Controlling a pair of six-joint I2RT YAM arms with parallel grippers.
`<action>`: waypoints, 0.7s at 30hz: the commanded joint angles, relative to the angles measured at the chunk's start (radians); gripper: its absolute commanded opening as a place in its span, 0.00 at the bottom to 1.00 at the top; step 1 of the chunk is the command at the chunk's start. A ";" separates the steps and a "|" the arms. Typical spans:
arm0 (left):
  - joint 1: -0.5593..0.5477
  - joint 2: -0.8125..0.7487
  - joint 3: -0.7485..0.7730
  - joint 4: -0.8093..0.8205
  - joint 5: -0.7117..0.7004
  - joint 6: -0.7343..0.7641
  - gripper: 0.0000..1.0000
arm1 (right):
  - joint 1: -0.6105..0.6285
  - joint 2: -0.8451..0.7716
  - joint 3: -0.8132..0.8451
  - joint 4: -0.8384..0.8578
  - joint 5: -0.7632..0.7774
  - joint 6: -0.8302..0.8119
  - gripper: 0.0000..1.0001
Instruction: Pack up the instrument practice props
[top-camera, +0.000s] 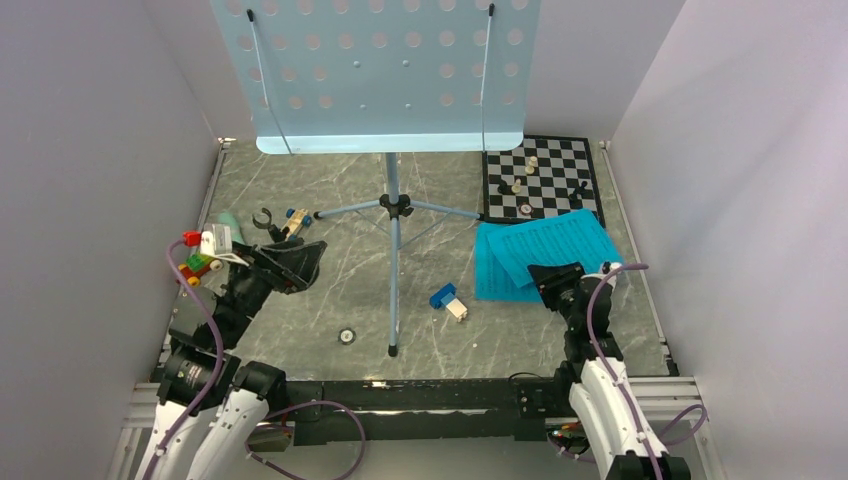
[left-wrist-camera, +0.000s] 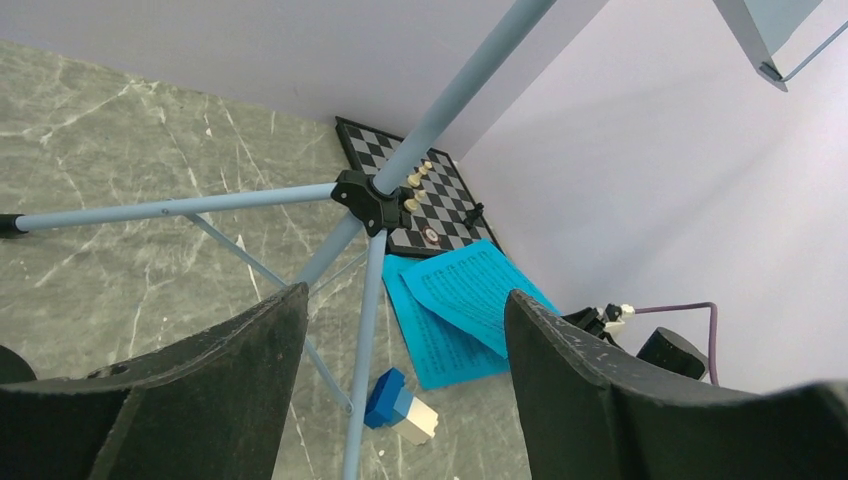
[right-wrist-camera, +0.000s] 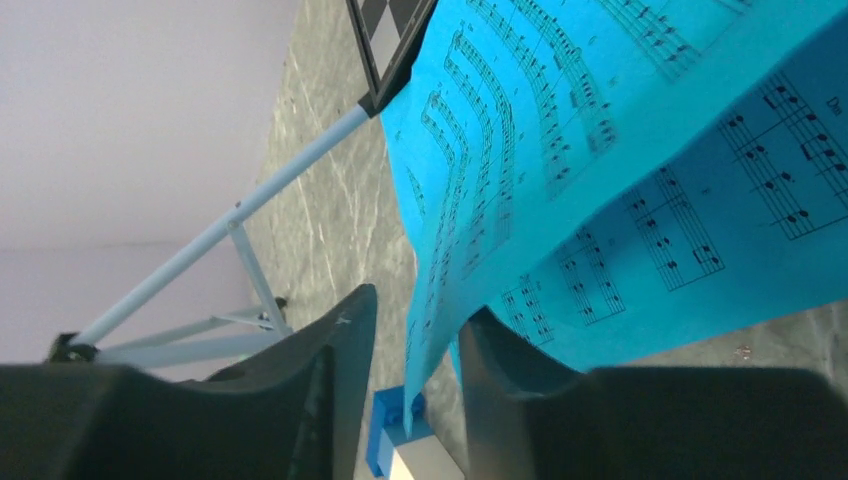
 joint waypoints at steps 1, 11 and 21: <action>0.004 -0.031 -0.006 -0.021 -0.006 -0.007 0.77 | 0.021 -0.025 -0.015 -0.035 -0.025 0.027 0.46; 0.004 -0.026 -0.002 -0.029 -0.018 0.012 0.84 | 0.039 -0.018 0.184 -0.301 -0.047 -0.118 0.82; 0.004 0.001 -0.001 -0.047 -0.035 0.033 0.93 | 0.103 -0.023 0.418 -0.571 0.109 -0.347 0.86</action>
